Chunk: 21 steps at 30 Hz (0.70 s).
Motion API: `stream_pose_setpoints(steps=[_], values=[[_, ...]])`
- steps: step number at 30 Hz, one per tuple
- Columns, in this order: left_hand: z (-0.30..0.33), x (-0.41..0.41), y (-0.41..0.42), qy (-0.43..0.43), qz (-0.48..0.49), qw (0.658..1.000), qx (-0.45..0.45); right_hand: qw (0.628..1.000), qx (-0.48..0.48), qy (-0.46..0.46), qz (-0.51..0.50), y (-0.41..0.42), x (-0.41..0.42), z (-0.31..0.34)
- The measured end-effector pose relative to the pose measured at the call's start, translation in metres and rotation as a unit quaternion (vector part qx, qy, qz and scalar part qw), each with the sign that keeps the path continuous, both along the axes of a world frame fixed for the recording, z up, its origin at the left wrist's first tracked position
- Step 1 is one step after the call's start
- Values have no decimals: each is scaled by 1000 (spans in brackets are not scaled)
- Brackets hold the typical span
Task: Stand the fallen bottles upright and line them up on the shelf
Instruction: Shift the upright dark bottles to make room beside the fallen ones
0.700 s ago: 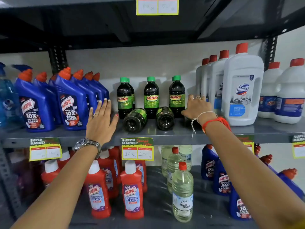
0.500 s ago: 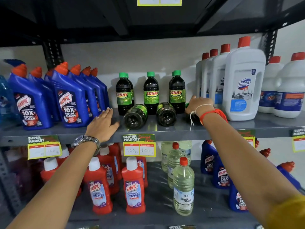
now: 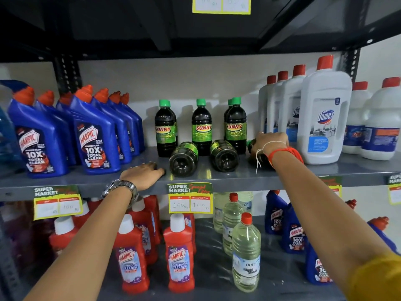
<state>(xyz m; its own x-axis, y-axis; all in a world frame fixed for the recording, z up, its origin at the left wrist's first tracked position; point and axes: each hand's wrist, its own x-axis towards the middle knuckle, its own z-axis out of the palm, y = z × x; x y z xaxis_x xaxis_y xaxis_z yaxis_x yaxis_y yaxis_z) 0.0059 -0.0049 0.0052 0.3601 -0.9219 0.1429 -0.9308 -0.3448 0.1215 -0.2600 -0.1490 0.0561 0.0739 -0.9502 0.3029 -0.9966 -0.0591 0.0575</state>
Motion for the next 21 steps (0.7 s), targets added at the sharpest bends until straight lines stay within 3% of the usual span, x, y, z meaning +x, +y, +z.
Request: stream_pose_setpoints(steps=[3, 6, 10, 13, 16, 21], values=[[-3, 7, -3, 4, 2, 1000, -7, 999, -13, -32, 17, 3, -1, 3], [-2, 6, -3, 4, 4, 1000, -10, 986, -57, -151, 36, 4, -6, 8], [-3, 6, -2, -6, 3, 1000, -10, 932, -131, -328, 77, 10, -9, 23], [-4, 8, -3, -20, -2, 1000, -1, 887, -190, -406, 111, 21, -4, 26], [-3, 6, -3, -24, -3, 1000, 2, 862, -216, -435, 143, 27, 2, 23], [-3, 7, -4, -26, 0, 1000, 1, 868, -211, -424, 150, 29, 11, -2]])
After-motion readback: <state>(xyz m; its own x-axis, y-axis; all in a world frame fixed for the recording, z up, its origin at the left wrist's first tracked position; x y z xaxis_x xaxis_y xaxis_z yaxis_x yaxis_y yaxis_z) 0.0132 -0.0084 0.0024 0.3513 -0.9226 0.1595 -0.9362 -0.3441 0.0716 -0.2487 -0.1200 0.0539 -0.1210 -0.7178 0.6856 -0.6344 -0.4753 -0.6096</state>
